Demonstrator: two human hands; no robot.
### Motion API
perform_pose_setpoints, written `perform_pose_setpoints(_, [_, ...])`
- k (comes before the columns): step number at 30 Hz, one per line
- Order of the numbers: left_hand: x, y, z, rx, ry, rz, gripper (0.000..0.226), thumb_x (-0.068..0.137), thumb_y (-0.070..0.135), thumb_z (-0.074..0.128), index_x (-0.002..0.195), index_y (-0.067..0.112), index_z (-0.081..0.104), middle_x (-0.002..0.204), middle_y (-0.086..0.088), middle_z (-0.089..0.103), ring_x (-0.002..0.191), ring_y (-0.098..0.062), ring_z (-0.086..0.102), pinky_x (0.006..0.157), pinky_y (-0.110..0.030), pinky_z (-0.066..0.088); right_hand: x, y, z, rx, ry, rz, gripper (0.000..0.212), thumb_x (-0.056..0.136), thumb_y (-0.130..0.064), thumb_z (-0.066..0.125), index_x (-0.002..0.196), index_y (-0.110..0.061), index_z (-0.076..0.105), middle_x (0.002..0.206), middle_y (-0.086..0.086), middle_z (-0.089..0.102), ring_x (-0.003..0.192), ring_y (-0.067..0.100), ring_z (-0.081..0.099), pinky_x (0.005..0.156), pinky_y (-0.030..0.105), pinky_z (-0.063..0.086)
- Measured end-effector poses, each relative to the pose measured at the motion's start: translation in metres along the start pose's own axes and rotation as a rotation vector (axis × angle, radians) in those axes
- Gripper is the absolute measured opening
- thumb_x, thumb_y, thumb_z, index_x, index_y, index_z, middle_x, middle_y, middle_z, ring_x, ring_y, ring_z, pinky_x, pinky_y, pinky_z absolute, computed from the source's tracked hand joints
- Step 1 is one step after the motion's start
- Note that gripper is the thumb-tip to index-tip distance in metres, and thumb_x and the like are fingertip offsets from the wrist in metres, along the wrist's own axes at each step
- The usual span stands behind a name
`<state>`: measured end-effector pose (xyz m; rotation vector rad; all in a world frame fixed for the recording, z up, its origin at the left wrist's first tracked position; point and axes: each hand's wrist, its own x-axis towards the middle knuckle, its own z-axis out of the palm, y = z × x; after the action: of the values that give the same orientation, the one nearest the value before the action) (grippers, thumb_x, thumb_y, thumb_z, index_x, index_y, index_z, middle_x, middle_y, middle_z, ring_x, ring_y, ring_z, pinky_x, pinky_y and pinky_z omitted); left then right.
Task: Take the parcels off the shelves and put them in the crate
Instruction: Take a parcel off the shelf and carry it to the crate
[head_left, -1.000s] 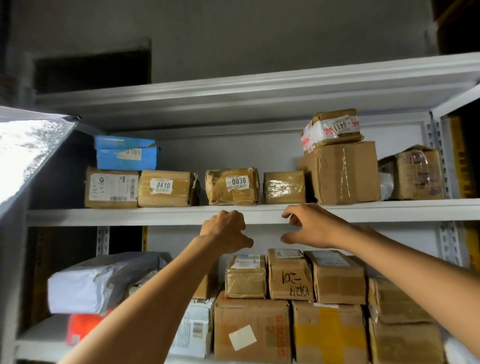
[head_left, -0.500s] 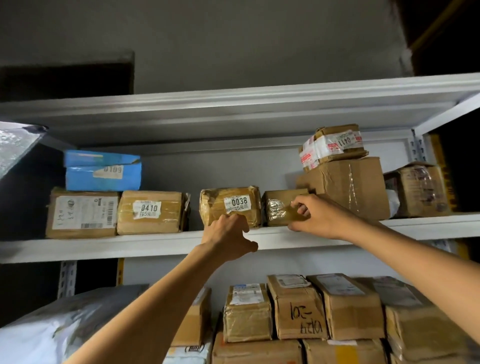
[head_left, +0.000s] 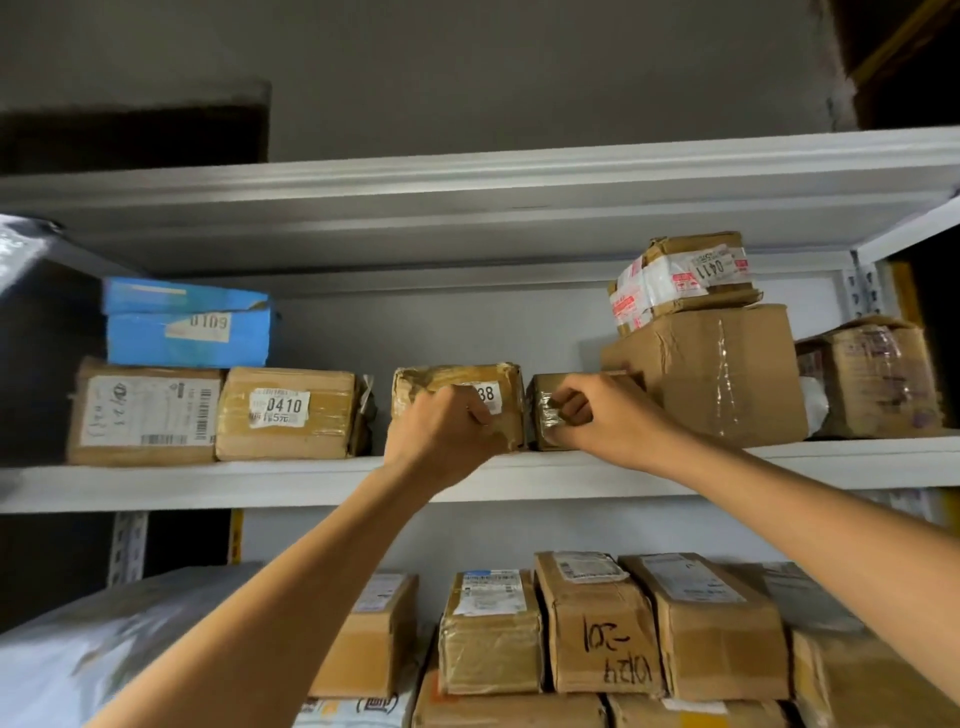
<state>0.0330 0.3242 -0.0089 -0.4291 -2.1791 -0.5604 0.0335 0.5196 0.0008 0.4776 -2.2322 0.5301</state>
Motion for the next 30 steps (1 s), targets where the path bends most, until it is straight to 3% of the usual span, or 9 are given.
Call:
perform_pose_setpoints(3, [0.003,-0.013,-0.009,-0.027,0.121,-0.053,0.025,0.073,0.034,0.074,0.097,0.027,0.073,0.098,0.000,0.073,0.086,-0.022,0.067,0.074,-0.035,0.057,0.009,-0.016,0.009,0.063,0.010,-0.011,0.048,0.077,-0.034,0.077,0.116,-0.011,0.058,0.100,0.004,0.065,0.093,0.020,0.062,0.085,0.044,0.053])
perform_pose_setpoints(6, [0.014,-0.031,-0.014,-0.045,0.310,-0.133,0.033,0.076,0.035,0.074,0.104,0.019,0.066,0.108,-0.006,0.063,0.096,-0.025,0.058,0.074,-0.030,0.045,0.019,-0.035,0.017,0.125,0.107,0.048,0.057,0.081,-0.040,0.072,0.124,-0.008,0.051,0.109,0.006,0.063,0.096,0.021,0.060,0.085,0.039,0.052])
perform_pose_setpoints(9, [0.023,-0.039,-0.010,-0.125,0.255,-0.220,0.054,0.079,0.043,0.074,0.120,0.014,0.055,0.120,-0.012,0.052,0.098,-0.025,0.047,0.075,-0.029,0.037,0.026,-0.049,0.028,0.135,0.111,0.153,0.052,0.086,-0.048,0.063,0.113,-0.006,0.052,0.096,0.004,0.057,0.089,0.022,0.056,0.073,0.035,0.049])
perform_pose_setpoints(11, [0.026,-0.037,-0.007,-0.222,0.226,-0.253,0.066,0.076,0.046,0.077,0.125,0.012,0.049,0.123,-0.014,0.043,0.090,-0.026,0.048,0.076,-0.032,0.042,0.033,-0.055,0.032,0.157,0.090,0.227,0.049,0.089,-0.052,0.056,0.103,-0.006,0.053,0.089,0.002,0.055,0.089,0.022,0.056,0.063,0.031,0.042])
perform_pose_setpoints(14, [0.030,-0.040,-0.011,-0.211,0.123,-0.306,0.075,0.070,0.045,0.082,0.126,0.009,0.048,0.126,-0.015,0.042,0.094,-0.031,0.053,0.080,-0.033,0.047,0.044,-0.067,0.038,0.213,0.093,0.326,0.058,0.090,-0.058,0.051,0.106,-0.003,0.054,0.108,0.012,0.060,0.095,0.025,0.056,0.071,0.029,0.038])
perform_pose_setpoints(18, [0.029,-0.045,-0.013,-0.180,-0.002,-0.314,0.073,0.069,0.042,0.084,0.126,0.009,0.052,0.118,-0.010,0.064,0.106,-0.028,0.061,0.090,-0.038,0.052,0.055,-0.075,0.049,0.271,0.162,0.454,0.068,0.080,-0.056,0.069,0.120,-0.007,0.046,0.130,0.013,0.055,0.115,0.032,0.055,0.082,0.035,0.046])
perform_pose_setpoints(21, [0.020,-0.044,-0.012,-0.249,0.057,-0.299,0.075,0.067,0.049,0.083,0.125,0.014,0.050,0.118,-0.005,0.064,0.107,-0.027,0.061,0.090,-0.038,0.051,0.053,-0.075,0.049,0.341,0.210,0.500,0.058,0.072,-0.047,0.081,0.098,-0.014,0.040,0.122,0.009,0.058,0.109,0.028,0.056,0.075,0.033,0.042])
perform_pose_setpoints(27, [0.005,-0.048,-0.018,-0.519,0.170,-0.306,0.061,0.076,0.066,0.065,0.106,0.014,0.055,0.101,-0.005,0.067,0.097,-0.029,0.064,0.086,-0.044,0.053,0.037,-0.077,0.042,0.467,0.286,0.573,0.065,0.052,-0.035,0.094,0.095,-0.009,0.053,0.093,0.007,0.065,0.084,0.024,0.064,0.061,0.030,0.049])
perform_pose_setpoints(30, [0.000,-0.053,-0.014,-0.591,0.209,-0.332,0.056,0.078,0.061,0.066,0.103,0.012,0.054,0.099,-0.007,0.066,0.093,-0.029,0.065,0.085,-0.045,0.055,0.021,-0.072,0.046,0.497,0.259,0.572,0.061,0.046,-0.022,0.097,0.086,-0.014,0.050,0.079,0.000,0.059,0.066,0.011,0.053,0.048,0.025,0.037])
